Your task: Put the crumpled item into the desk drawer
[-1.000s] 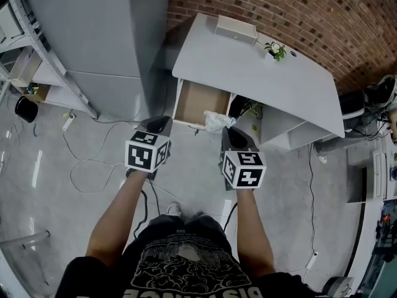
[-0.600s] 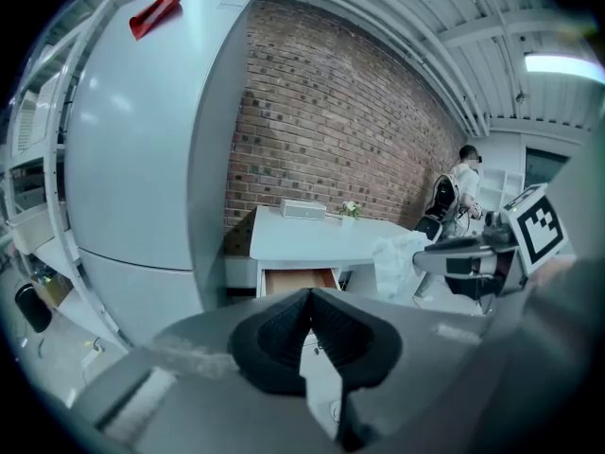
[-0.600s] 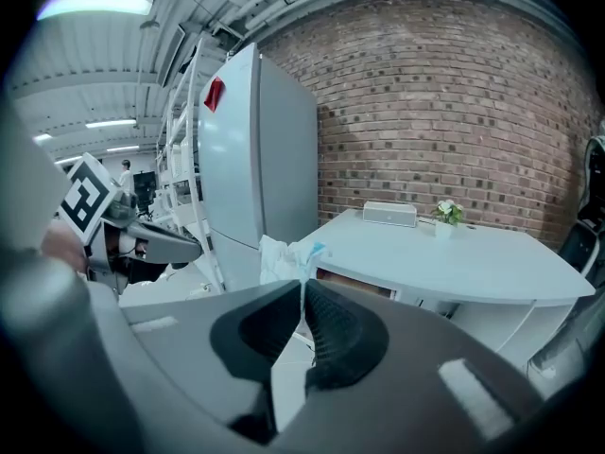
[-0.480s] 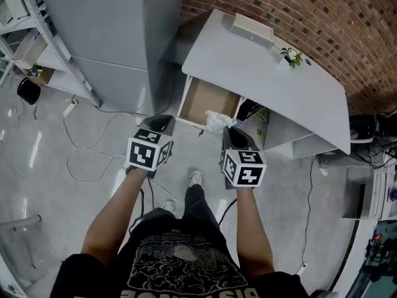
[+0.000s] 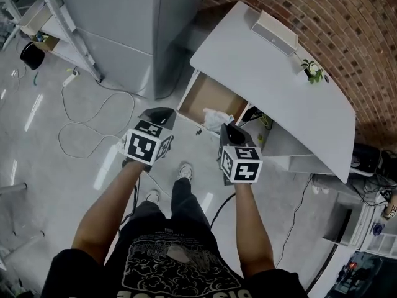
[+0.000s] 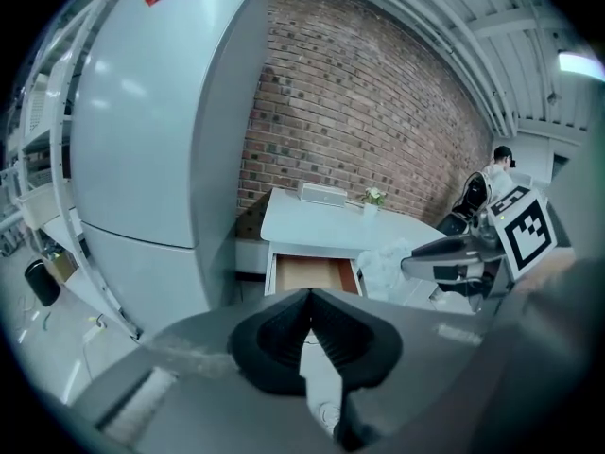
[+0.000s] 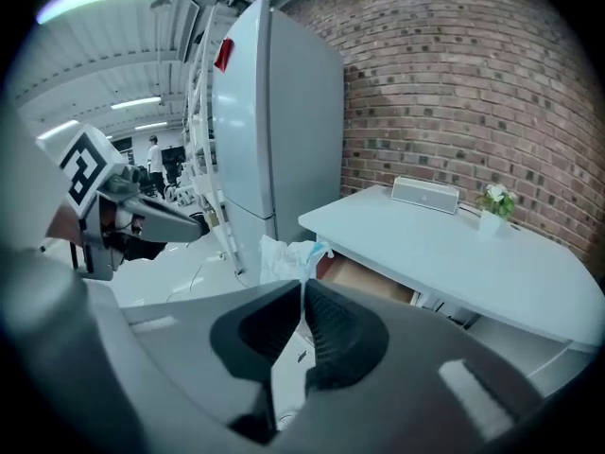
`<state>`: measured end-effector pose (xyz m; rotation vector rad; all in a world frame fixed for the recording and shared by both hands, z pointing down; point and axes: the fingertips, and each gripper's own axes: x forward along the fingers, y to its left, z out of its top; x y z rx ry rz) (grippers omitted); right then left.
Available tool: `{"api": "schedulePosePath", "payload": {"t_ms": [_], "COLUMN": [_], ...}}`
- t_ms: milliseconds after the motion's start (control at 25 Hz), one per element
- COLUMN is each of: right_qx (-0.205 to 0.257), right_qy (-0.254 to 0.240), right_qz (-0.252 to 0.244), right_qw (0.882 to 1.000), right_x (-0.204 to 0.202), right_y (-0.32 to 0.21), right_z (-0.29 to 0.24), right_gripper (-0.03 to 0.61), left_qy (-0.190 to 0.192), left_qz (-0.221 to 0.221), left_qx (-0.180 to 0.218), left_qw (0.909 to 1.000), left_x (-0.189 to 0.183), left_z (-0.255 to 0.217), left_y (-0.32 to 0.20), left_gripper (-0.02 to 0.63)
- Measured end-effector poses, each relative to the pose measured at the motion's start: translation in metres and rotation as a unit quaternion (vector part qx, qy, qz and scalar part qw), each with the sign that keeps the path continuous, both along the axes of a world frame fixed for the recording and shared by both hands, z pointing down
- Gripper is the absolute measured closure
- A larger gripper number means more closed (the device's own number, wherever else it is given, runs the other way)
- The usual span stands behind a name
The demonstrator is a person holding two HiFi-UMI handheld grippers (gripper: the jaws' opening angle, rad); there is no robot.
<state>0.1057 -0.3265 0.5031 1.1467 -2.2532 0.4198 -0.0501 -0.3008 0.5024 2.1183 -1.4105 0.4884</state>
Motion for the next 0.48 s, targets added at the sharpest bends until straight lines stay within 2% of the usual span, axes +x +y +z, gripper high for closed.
{"api": "schedulePosePath", "payload": {"t_ms": [320,480], "right_qx": [-0.030,-0.049], "right_qy": [0.009,0.014], "right_qz": [-0.037,-0.052], "right_qw": [0.999,0.997], "right_x": [-0.001,-0.003], "right_y": [-0.044,-0.056], "right_z": [0.050,0.077], "right_gripper": [0.561,0.561], "left_qy": [-0.001,-0.006], "left_qz": [-0.043,-0.046], "left_qx": [-0.031,-0.040], "left_qw": [0.9986,0.9981], "left_x": [-0.008,-0.006], "left_z": [0.034,0.042], "left_y": [-0.019,-0.026], "left_gripper": [0.614,0.614]}}
